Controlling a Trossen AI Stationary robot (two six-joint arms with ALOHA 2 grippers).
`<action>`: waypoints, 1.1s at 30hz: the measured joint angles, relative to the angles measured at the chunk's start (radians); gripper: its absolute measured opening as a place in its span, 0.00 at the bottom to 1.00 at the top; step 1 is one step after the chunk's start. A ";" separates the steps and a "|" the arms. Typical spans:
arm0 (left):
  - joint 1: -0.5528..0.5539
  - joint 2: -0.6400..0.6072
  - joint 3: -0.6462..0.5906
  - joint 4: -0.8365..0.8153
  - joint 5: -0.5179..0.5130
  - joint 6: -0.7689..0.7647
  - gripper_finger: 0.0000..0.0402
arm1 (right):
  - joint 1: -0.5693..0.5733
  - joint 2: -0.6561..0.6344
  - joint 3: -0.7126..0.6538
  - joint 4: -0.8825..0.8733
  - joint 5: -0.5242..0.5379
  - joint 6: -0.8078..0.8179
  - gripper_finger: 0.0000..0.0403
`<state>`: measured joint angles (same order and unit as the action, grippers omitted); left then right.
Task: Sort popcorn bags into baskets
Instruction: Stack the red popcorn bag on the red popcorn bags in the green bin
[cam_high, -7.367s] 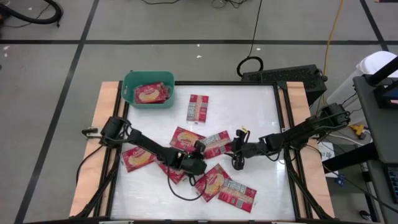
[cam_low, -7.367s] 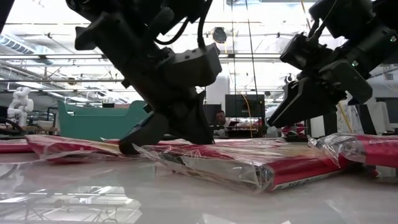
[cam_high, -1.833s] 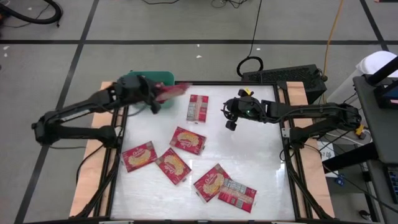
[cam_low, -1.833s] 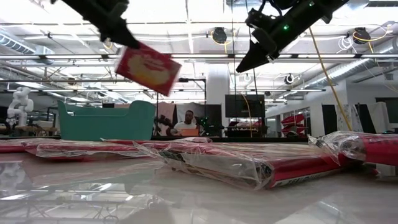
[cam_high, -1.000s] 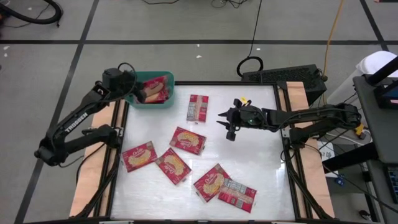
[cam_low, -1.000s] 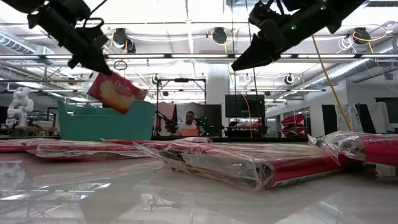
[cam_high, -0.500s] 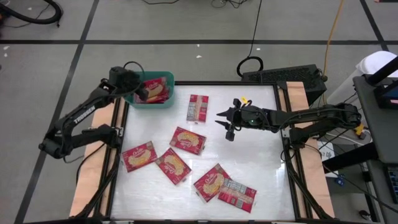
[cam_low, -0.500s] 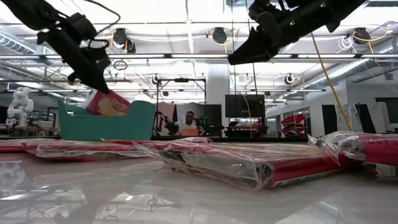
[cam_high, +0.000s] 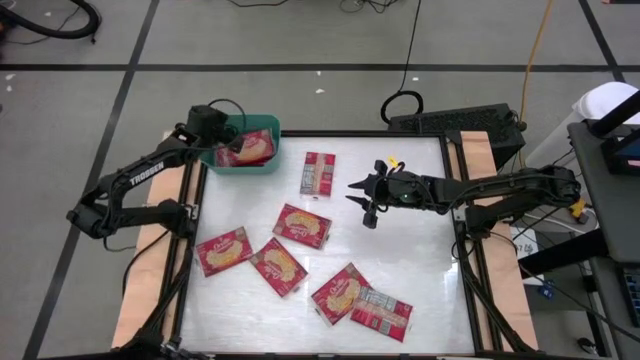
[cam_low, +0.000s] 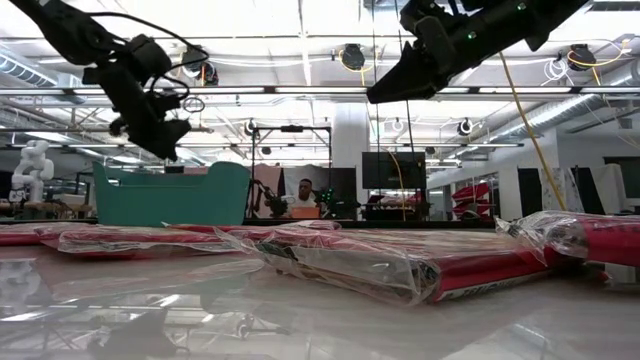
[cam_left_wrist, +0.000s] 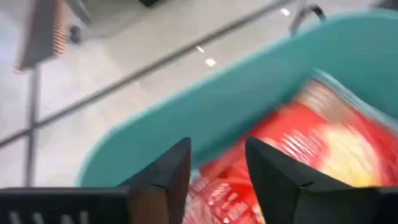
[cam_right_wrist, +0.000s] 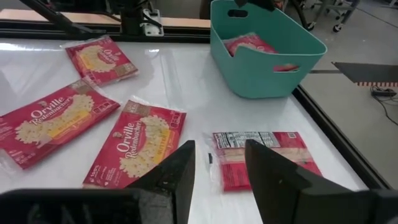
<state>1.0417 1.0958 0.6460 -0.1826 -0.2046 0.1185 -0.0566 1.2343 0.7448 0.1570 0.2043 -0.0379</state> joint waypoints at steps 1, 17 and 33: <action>-0.007 0.000 0.000 0.017 -0.011 0.001 0.43 | 0.000 0.000 0.000 0.000 0.000 0.003 0.33; -0.215 0.037 0.010 -0.108 0.115 -0.054 0.28 | 0.001 0.000 0.000 -0.012 0.000 0.075 0.33; -0.700 -0.312 0.001 -0.146 0.074 -0.215 0.06 | 0.079 0.000 -0.098 -0.001 0.026 0.305 0.33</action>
<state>0.3418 0.7836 0.6468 -0.3290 -0.1308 -0.0966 0.0226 1.2346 0.6464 0.1558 0.2306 0.2675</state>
